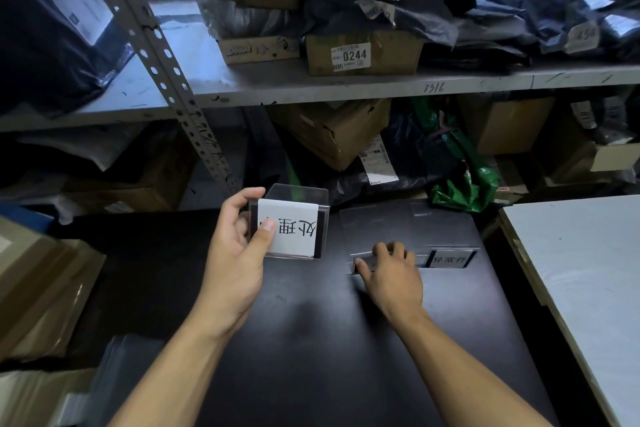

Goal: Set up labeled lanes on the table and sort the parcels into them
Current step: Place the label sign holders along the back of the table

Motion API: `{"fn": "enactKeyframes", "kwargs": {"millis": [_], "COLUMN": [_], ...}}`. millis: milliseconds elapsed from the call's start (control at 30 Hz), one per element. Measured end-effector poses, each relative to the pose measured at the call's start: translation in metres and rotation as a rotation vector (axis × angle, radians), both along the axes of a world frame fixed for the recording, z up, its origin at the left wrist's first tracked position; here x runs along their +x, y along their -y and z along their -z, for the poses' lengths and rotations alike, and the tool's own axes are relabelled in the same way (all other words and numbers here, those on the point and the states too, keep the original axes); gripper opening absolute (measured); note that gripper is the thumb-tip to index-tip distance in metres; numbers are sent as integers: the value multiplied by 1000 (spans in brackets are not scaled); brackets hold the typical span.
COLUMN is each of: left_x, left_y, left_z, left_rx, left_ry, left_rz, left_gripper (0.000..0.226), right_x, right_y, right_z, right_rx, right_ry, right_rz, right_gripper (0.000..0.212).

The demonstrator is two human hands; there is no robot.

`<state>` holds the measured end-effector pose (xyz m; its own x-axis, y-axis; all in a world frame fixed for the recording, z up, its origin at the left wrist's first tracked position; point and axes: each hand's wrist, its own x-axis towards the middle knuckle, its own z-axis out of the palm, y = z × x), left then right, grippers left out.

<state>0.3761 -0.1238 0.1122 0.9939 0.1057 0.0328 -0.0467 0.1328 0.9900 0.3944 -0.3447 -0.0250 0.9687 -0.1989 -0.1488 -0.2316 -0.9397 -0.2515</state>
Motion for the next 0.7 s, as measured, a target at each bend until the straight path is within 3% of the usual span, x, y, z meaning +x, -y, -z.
{"fn": "enactKeyframes", "kwargs": {"millis": [167,333,433,533,700], "left_x": [-8,-24,-42,-64,-107], "left_y": [-3,-15,-23,-32,-52], "left_z": [-10,-35,-54,-73,-98], "left_rx": [9,36,69,88,118], "left_ry": [2,24,33,45,36], "left_rz": [-24,-50,-50,-55,-58], "left_gripper": [36,43,49,49,51], "right_x": [-2,-12,-33,-52,-75], "right_y": [-5,-30,-52,-74,-99], "right_z": [-22,-116,-189,-244,-289], "right_rx": [69,653,765,642,426], "right_ry": [-3,480,612,509,129], "right_rz": [41,-22,-215,-471,-732], "right_gripper": [53,33,32,39,53]}}
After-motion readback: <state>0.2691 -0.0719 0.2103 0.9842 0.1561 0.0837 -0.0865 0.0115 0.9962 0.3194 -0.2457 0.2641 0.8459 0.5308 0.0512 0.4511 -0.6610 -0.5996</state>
